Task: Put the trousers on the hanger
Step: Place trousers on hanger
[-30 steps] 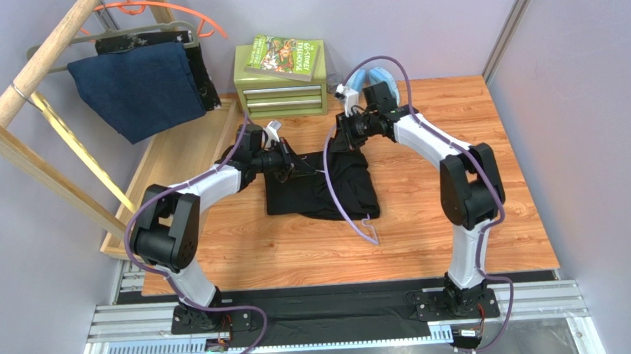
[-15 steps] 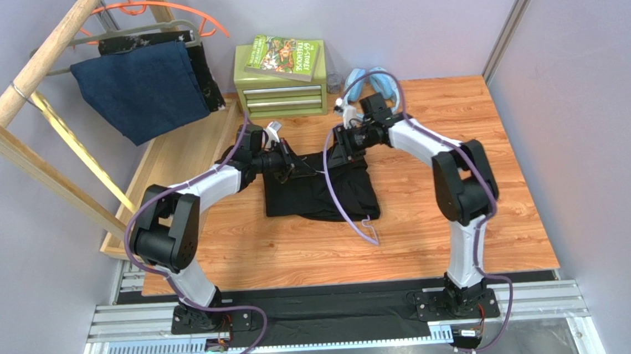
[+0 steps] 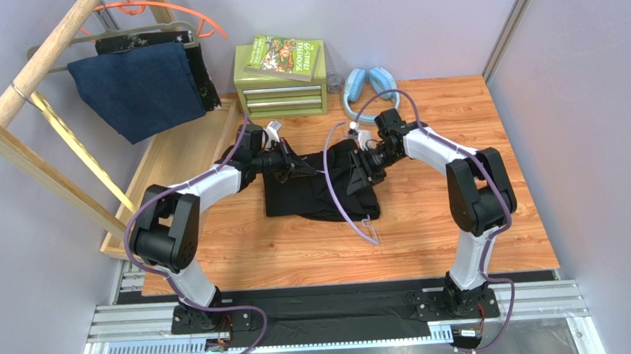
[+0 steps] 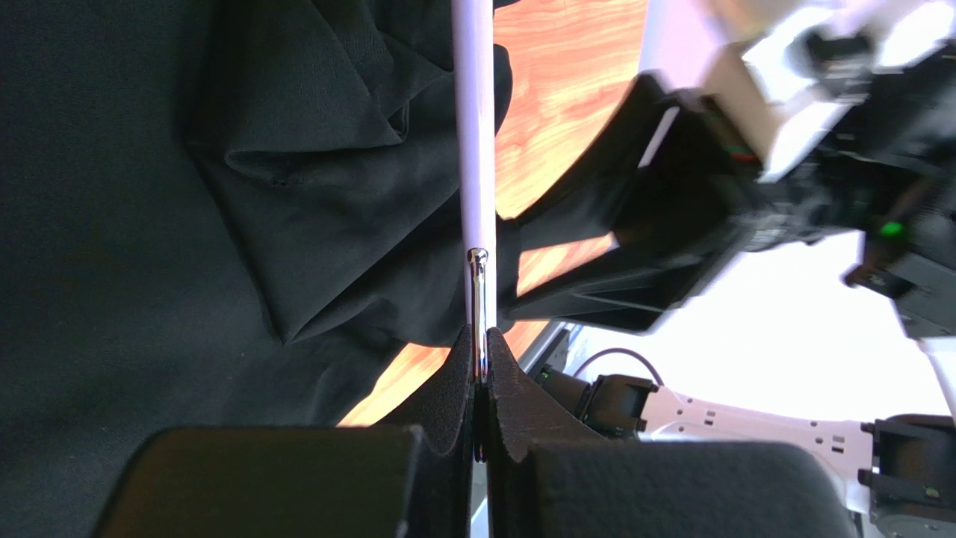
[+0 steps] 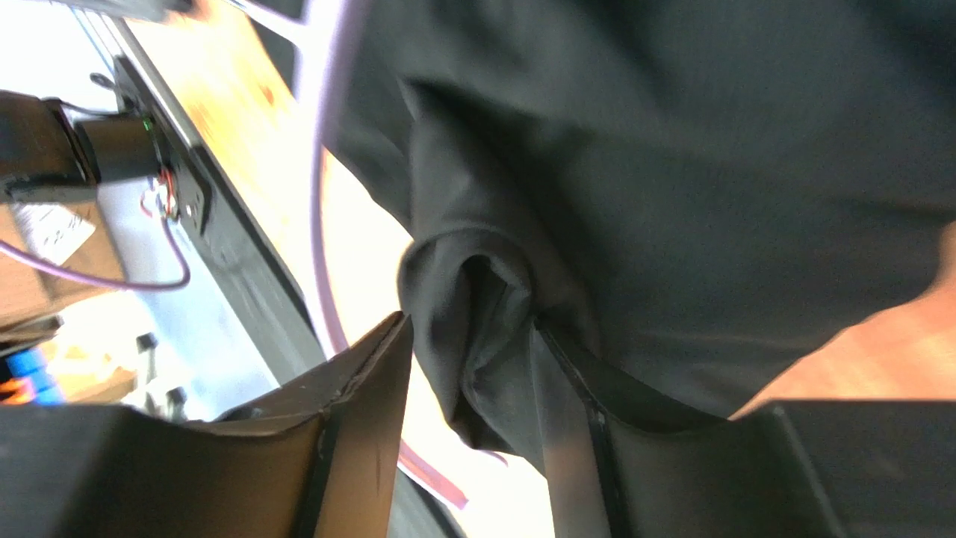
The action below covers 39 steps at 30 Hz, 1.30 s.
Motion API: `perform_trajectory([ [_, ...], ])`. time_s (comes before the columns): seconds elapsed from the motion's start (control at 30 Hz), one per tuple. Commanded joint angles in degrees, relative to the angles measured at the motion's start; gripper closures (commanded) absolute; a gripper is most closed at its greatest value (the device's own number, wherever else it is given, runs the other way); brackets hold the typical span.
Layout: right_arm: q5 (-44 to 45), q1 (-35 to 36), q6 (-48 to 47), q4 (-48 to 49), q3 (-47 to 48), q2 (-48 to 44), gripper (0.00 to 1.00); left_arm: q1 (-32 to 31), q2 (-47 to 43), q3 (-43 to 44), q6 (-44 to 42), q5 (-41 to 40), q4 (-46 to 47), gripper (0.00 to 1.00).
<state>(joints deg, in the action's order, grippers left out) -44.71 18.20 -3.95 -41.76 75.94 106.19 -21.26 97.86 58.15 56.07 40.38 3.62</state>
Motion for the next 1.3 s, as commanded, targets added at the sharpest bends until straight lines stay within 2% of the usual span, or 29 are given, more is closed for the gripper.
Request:
perform_trajectory([
  [0.0, -4.0, 0.4, -0.8, -1.7, -0.1, 0.5, 0.62, -0.1, -2.3, 2.5, 0.3, 2.1, 3.9, 1.0],
  [0.03, -4.9, 0.6, -1.1, -2.0, -0.1, 0.2, 0.68, -0.1, -2.2, 2.6, 0.4, 2.0, 3.9, 1.0],
  [0.07, -6.3, 0.8, -1.3, -1.9, -0.2, -0.2, 0.79, -0.1, -2.1, 2.6, 0.4, 2.0, 3.9, 1.0],
  [0.17, -8.9, 2.2, -2.2, -2.4, -0.4, -1.9, 0.89, -0.1, -2.1, 3.0, 0.6, 2.0, 3.9, 1.0],
  [0.43, -9.2, 7.1, -5.0, -3.7, -1.9, 0.5, 0.9, -0.1, -2.1, 3.8, 1.0, 2.0, 3.9, 1.0],
  [0.5, -8.3, 8.2, -6.0, -3.8, -2.2, 2.9, 0.87, -0.1, -2.3, 3.9, 1.1, 2.0, 3.7, 1.0],
  [0.6, -6.2, 8.3, -6.5, -4.4, -2.6, 5.3, 0.63, -0.1, -2.5, 4.0, 0.9, 1.8, 3.1, 1.0],
  [0.63, -5.5, 8.1, -7.4, -5.3, -2.8, 5.3, 0.52, -0.1, -2.6, 4.0, 0.8, 1.8, 3.0, 1.0],
  [0.73, -2.2, 5.6, -9.1, -6.1, -3.3, 2.1, 0.42, -0.1, -2.7, 3.6, 0.4, 1.6, 2.1, 1.0],
  [0.87, -5.0, 0.9, -14.7, -13.9, 1.6, -2.5, 0.39, -0.1, -2.6, 3.4, 0.4, 1.8, 1.8, 1.0],
  [0.97, -6.5, -0.1, -19.1, -18.9, 5.3, -5.7, 0.33, -0.2, -2.7, 3.5, 0.0, 1.7, 1.5, 1.0],
  [1.07, -6.4, -0.1, -19.3, -20.4, 6.4, -6.5, 0.3, -0.3, -2.5, 3.9, -0.3, 1.7, 1.2, 1.0],
  [1.17, -7.9, -0.1, -15.3, -17.2, 6.2, -5.6, 0.31, -0.4, -2.6, 4.1, -0.5, 1.2, 0.9, 1.0],
  [1.27, -9.8, 0.6, -3.7, -8.4, 4.6, -4.3, 0.35, -0.7, -2.9, 4.9, -1.7, 0.3, -0.6, 1.0],
])
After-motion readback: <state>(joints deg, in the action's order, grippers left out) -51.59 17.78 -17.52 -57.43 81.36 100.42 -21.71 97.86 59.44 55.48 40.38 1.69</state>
